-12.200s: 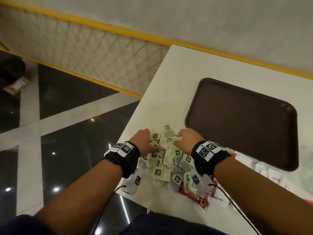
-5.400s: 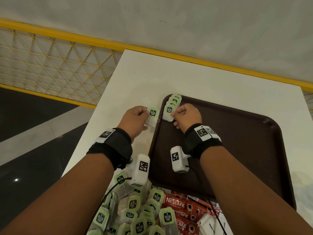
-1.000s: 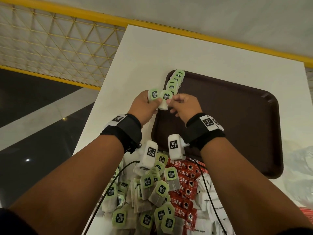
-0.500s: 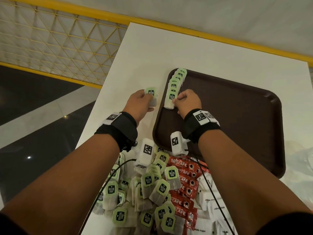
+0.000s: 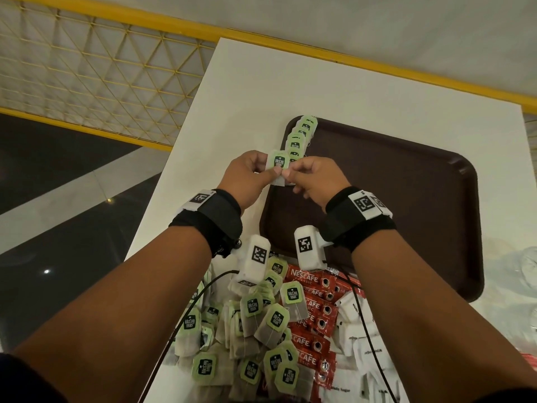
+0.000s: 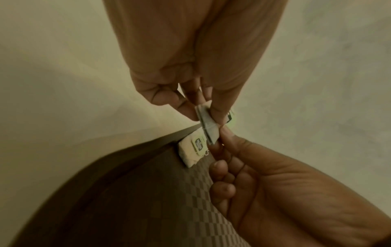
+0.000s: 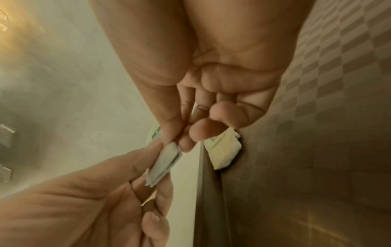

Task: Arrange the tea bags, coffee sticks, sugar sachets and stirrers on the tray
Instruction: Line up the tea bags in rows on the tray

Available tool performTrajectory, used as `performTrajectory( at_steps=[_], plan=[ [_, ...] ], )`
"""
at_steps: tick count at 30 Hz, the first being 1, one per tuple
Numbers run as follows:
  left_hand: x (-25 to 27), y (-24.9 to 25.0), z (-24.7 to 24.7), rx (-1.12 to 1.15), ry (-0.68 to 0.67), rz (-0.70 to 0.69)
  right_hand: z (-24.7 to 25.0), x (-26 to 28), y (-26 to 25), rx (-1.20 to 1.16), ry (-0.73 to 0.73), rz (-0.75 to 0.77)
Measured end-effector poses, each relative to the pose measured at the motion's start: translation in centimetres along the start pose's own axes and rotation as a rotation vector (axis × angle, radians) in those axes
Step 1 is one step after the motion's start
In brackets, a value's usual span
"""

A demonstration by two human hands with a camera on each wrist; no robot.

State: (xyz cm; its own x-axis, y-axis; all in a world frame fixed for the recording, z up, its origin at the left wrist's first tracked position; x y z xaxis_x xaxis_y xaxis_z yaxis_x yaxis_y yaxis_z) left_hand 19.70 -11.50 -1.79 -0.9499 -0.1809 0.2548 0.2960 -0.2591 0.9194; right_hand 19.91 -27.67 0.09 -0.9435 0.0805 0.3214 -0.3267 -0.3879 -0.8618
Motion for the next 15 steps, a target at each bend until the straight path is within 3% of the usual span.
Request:
performTrajectory(
  at_steps=[9, 15],
  plan=[
    [0.7, -1.1, 1.2, -0.054, 0.098, 0.019, -0.2, -0.4, 1.8, 0.083, 0.054, -0.173],
    [1.5, -1.8, 2.5, -0.066, 0.119, 0.011, -0.5, -0.8, 1.5, 0.130, 0.092, -0.211]
  ],
)
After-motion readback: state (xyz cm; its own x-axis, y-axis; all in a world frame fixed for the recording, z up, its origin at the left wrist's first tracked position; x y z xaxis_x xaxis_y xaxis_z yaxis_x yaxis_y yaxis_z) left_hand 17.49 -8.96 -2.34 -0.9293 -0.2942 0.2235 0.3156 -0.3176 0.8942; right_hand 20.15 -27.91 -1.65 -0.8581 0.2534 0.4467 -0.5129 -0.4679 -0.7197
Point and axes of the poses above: each hand's wrist, its own x-axis away from the middle knuckle, its own z-axis out of the back of the hand, y = z × x, the point moved 1 cm from there along -x, towards the middle knuckle, and after that the axes turned 11 degrees about y, right-handed, at the moved point
